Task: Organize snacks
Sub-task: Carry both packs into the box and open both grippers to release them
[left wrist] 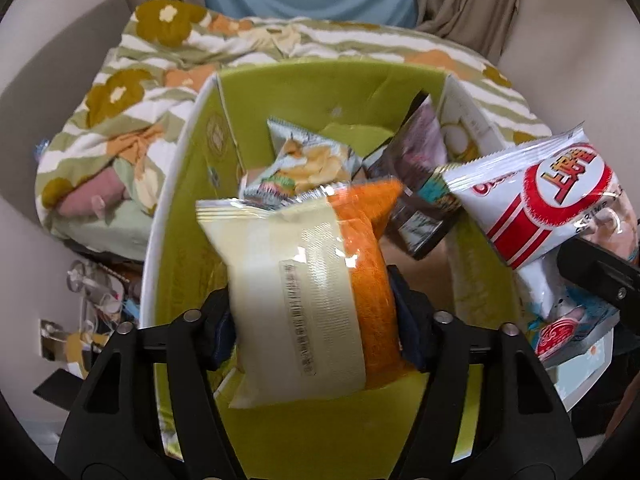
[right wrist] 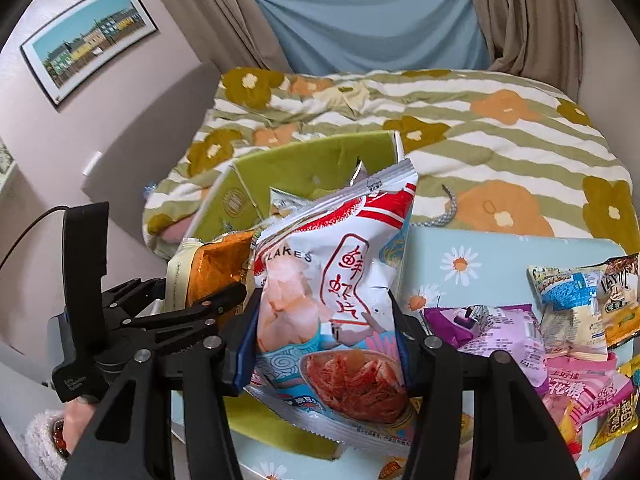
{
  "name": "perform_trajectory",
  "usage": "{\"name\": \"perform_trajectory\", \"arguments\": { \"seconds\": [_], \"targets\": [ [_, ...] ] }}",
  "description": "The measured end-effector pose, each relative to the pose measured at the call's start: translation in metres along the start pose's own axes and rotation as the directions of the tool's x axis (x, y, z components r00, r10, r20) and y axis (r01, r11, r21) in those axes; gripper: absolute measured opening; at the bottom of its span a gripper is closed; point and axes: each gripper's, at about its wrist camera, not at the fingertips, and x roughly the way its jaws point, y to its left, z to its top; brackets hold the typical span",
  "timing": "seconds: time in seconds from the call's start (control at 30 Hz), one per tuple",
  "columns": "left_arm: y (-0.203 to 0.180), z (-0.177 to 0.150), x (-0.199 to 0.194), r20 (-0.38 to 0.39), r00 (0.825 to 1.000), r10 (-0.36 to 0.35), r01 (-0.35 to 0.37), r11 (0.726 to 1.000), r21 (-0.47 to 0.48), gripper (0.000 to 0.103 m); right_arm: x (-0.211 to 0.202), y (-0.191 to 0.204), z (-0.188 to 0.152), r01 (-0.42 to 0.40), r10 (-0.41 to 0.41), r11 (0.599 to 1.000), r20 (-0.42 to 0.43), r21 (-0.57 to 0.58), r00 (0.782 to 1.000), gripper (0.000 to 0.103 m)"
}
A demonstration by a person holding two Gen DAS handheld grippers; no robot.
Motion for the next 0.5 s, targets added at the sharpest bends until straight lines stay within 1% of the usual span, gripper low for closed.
{"name": "perform_trajectory", "arguments": {
  "seconds": [0.03,0.07,0.1,0.17,0.33,0.5],
  "targets": [
    [0.002,-0.001,0.002,-0.004,1.0,-0.002,0.002,1.0,-0.004,0.09,0.004,0.001,0.0,0.01,-0.01,1.0,-0.01,0.001,1.0,0.05],
    [0.005,-0.003,0.003,0.001,1.0,-0.004,0.004,1.0,-0.009,0.098,0.005,0.003,-0.001,0.016,-0.016,1.0,-0.014,0.002,1.0,0.05],
    [0.007,-0.004,0.003,0.009,1.0,-0.007,0.007,1.0,-0.014,0.103,0.008,0.003,-0.001,0.023,-0.023,1.0,-0.022,0.002,0.999,0.05],
    [0.012,-0.007,0.0,0.017,1.0,-0.018,0.018,1.0,-0.026,0.103,0.014,0.004,0.0,0.034,-0.033,0.999,-0.037,0.003,0.999,0.05],
    [0.023,-0.017,-0.011,0.015,1.0,-0.004,0.005,0.998,-0.063,0.103,0.018,0.009,0.002,0.04,-0.04,0.999,-0.042,-0.012,0.998,0.05],
    [0.032,-0.028,-0.03,0.04,0.999,0.002,0.002,0.996,-0.094,0.103,0.02,0.017,0.004,0.028,-0.03,0.999,-0.057,-0.039,0.998,0.05]
  ]
}}
